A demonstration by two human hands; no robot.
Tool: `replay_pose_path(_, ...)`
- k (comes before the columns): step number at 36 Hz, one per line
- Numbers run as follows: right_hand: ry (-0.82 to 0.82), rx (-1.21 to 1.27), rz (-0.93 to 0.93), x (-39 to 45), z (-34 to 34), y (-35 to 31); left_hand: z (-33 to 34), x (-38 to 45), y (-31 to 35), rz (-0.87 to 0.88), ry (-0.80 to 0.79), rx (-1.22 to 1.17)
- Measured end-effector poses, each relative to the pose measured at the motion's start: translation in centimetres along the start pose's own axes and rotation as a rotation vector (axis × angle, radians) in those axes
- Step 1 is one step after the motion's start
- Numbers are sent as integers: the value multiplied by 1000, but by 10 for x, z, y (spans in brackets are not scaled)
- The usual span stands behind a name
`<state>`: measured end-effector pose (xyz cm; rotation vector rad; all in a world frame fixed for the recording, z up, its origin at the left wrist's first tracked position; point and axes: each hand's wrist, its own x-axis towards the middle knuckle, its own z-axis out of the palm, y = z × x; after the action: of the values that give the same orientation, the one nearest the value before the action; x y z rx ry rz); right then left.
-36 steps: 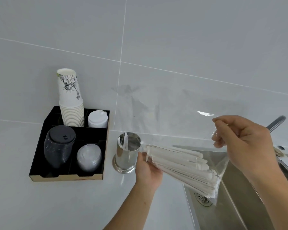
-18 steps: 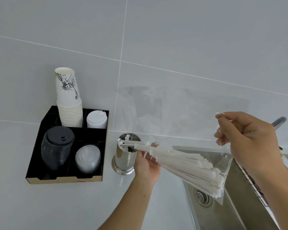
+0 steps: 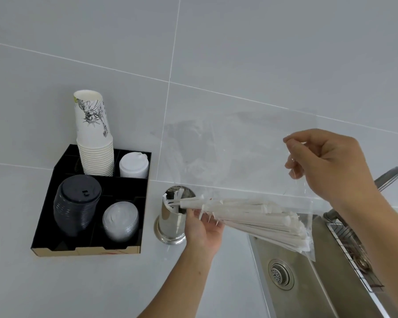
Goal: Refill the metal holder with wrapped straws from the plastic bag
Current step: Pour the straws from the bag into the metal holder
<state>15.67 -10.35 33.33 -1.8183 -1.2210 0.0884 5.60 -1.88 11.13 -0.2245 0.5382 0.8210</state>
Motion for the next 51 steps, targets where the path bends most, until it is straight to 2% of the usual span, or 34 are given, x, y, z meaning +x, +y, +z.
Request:
replay_pose_path(12,-125,-87,-48,51,40,-12,2,-4,6,7,-14,-63)
replay_pose_path(27,-269,-239,-188,98,98,-30,-6,-10,-1,-101,-55,-55)
replay_pose_path(38,-335,-217,-240,108,123,-42,1,-15,1,-173,-183,-93)
replay_pose_path(51,-367,-135,-178,110,122,-40,14,-15,-8,-137,-122,-95)
